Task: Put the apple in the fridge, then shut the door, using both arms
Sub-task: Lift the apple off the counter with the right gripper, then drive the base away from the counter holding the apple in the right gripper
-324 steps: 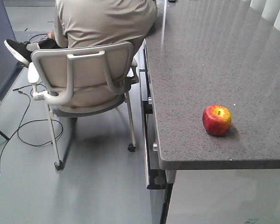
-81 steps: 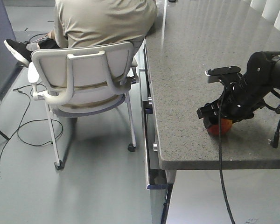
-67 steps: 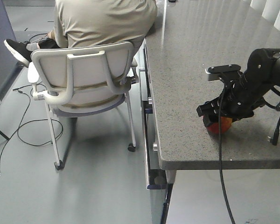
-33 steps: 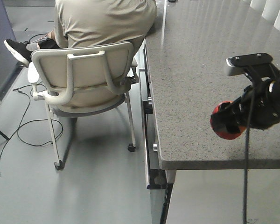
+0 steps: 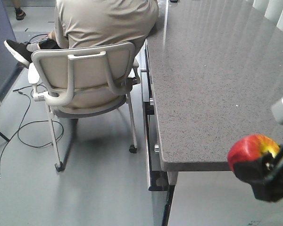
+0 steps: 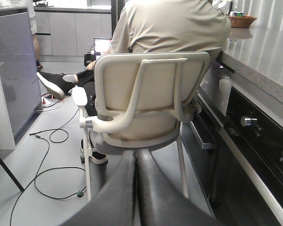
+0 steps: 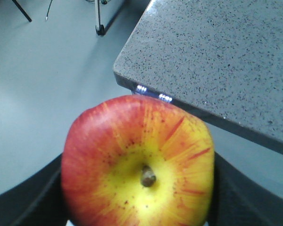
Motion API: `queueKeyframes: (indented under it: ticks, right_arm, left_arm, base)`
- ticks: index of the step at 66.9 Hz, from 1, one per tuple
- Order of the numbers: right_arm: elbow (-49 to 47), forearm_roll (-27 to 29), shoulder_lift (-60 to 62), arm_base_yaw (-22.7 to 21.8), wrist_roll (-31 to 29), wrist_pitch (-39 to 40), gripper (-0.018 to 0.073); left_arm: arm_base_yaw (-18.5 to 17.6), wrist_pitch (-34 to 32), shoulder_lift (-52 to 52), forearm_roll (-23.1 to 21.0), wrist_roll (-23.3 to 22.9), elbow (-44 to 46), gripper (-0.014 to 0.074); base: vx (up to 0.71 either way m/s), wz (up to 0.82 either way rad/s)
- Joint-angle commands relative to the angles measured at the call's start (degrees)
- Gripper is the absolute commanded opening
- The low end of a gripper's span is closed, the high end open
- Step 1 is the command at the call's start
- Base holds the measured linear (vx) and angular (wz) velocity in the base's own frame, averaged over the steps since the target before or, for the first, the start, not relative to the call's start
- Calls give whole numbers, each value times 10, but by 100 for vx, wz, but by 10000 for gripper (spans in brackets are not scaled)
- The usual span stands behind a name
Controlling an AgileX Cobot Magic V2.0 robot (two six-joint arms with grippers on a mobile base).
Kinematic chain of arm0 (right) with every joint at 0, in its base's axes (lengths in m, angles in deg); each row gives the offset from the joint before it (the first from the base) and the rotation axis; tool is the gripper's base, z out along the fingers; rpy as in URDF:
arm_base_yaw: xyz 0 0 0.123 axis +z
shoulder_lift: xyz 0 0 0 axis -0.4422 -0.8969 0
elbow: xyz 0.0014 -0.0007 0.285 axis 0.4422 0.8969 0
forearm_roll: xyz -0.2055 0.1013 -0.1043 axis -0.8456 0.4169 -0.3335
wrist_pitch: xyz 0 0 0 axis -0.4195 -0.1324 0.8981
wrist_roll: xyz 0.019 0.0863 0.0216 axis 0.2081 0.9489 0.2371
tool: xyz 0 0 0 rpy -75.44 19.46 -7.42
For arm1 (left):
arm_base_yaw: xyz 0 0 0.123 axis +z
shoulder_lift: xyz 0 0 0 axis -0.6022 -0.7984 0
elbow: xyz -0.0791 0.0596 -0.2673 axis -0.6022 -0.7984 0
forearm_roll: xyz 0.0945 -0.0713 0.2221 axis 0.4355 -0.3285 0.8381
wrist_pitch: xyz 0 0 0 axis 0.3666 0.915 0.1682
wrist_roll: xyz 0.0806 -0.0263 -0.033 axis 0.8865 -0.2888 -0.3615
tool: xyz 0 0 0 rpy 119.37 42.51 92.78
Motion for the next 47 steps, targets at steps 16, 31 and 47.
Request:
queueKeyframes:
  ticks: [16, 31, 47]
  right_arm:
    - [-2, 7, 71, 0, -7, 28, 175]
    - [-2, 33, 71, 0, -2, 39, 175]
    - [-2, 35, 71, 0, -2, 39, 175]
  left_arm:
    - [-1, -41, 0, -5, -4, -10, -6]
    - [-1, -41, 0, -5, -4, -10, -6]
    - [-1, -41, 0, -5, -4, -10, -6]
  base:
    - [0, 0]
    - [0, 0]
    - [0, 0]
